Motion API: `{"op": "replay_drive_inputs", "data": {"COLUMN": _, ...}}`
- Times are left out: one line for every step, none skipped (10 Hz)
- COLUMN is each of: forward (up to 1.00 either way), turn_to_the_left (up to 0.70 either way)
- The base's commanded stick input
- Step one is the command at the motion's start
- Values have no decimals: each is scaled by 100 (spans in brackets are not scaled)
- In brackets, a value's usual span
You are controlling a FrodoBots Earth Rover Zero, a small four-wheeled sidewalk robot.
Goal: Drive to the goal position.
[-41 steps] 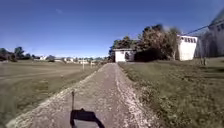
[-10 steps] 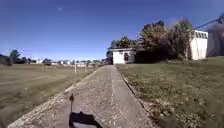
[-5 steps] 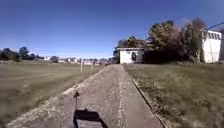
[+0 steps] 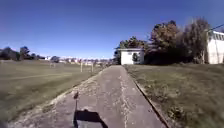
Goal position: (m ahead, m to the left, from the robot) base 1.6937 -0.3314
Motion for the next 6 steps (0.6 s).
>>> {"op": "replay_drive_inputs", "data": {"forward": 100, "turn_to_the_left": 1}}
{"op": "replay_drive_inputs", "data": {"forward": 100, "turn_to_the_left": 0}}
{"op": "replay_drive_inputs", "data": {"forward": 100, "turn_to_the_left": 0}}
{"op": "replay_drive_inputs", "data": {"forward": 100, "turn_to_the_left": -15}}
{"op": "replay_drive_inputs", "data": {"forward": 100, "turn_to_the_left": -37}}
{"op": "replay_drive_inputs", "data": {"forward": 100, "turn_to_the_left": -18}}
